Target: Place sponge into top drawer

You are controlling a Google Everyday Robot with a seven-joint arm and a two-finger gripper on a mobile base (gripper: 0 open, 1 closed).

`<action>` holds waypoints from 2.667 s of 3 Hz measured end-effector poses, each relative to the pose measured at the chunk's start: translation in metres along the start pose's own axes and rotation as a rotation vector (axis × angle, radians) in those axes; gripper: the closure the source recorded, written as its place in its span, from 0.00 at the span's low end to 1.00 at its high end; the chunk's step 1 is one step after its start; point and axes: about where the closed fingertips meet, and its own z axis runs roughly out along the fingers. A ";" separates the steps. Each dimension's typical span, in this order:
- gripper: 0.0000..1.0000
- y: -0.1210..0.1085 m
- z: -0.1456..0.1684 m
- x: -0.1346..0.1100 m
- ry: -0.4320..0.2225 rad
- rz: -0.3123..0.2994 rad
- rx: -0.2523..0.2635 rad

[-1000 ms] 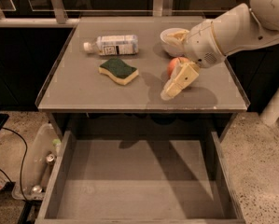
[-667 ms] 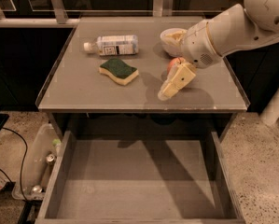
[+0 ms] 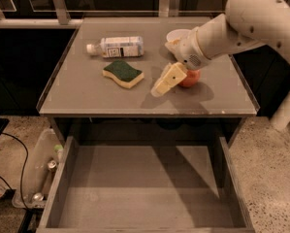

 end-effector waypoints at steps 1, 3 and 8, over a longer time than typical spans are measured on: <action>0.00 -0.018 0.033 0.009 -0.007 0.128 -0.040; 0.00 -0.030 0.084 -0.014 0.018 0.244 -0.074; 0.00 -0.028 0.116 -0.043 0.068 0.200 0.022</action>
Offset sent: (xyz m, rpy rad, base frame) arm 0.0694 0.0429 -0.0598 0.1207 0.2711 -0.1579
